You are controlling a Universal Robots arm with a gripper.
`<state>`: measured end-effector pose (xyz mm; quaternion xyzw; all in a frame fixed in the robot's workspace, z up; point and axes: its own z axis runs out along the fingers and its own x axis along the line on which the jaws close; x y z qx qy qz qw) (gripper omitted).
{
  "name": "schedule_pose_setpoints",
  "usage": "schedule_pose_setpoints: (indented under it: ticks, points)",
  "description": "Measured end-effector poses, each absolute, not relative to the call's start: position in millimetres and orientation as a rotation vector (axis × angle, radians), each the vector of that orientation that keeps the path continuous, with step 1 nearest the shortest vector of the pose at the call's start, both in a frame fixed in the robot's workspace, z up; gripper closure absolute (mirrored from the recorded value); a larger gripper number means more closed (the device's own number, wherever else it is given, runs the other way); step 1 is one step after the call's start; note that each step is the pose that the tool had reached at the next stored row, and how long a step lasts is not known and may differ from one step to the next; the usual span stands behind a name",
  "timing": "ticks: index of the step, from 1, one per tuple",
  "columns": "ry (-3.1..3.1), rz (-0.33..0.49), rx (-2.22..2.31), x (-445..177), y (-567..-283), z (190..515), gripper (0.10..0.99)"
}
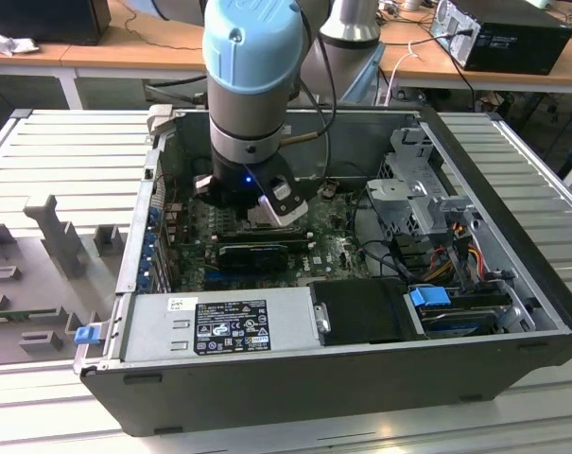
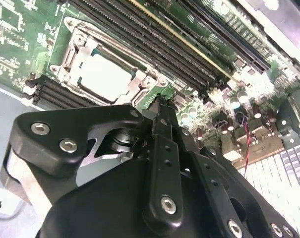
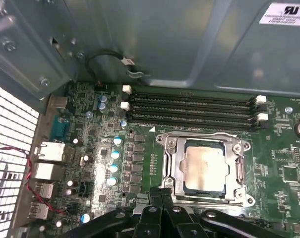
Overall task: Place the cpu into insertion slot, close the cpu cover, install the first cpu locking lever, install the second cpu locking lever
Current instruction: 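Install the second cpu locking lever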
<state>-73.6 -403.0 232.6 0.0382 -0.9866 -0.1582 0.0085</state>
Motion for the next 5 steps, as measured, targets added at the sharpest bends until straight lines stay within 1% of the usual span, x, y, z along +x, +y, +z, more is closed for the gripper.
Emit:
schedule_pose_setpoints:
  ticks: [5]
  points:
    - [-3.083, -0.495, 0.12, -73.6, -403.0, 238.4, 0.98]
